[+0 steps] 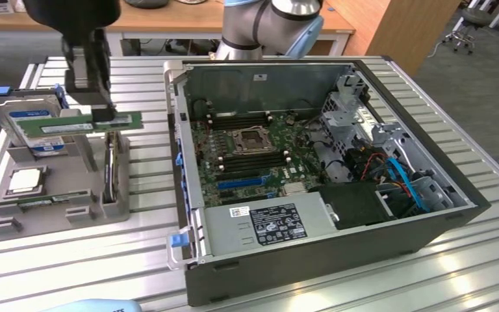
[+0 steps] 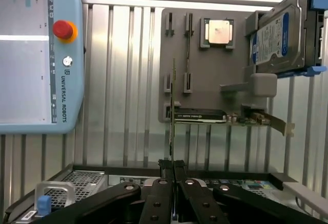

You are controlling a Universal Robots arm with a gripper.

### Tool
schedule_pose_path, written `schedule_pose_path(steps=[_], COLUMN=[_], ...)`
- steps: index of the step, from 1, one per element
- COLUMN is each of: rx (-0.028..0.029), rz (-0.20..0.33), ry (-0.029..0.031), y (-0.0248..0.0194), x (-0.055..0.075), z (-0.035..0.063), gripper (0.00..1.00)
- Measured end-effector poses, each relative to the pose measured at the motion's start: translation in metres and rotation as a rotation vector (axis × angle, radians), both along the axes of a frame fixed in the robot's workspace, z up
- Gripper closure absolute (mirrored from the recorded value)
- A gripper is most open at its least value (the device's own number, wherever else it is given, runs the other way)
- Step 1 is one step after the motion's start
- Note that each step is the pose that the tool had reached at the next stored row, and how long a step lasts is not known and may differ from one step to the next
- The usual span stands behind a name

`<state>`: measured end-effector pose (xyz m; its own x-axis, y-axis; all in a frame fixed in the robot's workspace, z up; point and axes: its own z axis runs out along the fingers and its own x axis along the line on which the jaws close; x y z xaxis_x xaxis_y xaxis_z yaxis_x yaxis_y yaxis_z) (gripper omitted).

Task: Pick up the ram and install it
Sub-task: 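Pick up the ram and move it above insertion slot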

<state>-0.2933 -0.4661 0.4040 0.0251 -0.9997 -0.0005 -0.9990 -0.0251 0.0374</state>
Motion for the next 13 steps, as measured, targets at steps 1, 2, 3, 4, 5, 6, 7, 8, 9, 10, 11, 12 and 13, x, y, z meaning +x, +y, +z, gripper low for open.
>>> schedule_pose_path(steps=[1,2,3,4,5,6,7,8,9,10,11,12,13], rx=[0.0000,0.0000,0.0001,0.0001,0.0000,0.0000,0.0000,0.0000,0.0001,0.0000,0.0000,0.0000,0.0000], rz=[0.000,0.000,0.000,0.000,0.000,0.000,0.000,0.000,0.000,0.000,0.000,0.000,0.000], ry=[0.0001,-0.0001,-0.0001,-0.0001,0.0000,0.0000,0.0000,0.0000,-0.0001,0.0000,0.0000,0.0001,0.0000], y=[0.0000,0.0000,0.0000,0.0000,0.0000,0.0000,0.0000,0.0000,0.0000,0.0000,0.0000,0.0000,0.0000], x=[0.004,0.008,0.013,0.017,0.022,0.026,0.031,0.035,0.040,0.044,0.049,0.053,0.057], z=[0.0000,0.0000,-0.0001,-0.0001,0.0000,0.0000,0.0000,0.0000,-0.0001,0.0000,0.0000,0.0000,0.0000], gripper=[0.89,0.89,0.89,0.89,0.89,0.89,0.89,0.89,0.89,0.89,0.89,0.89,0.89])
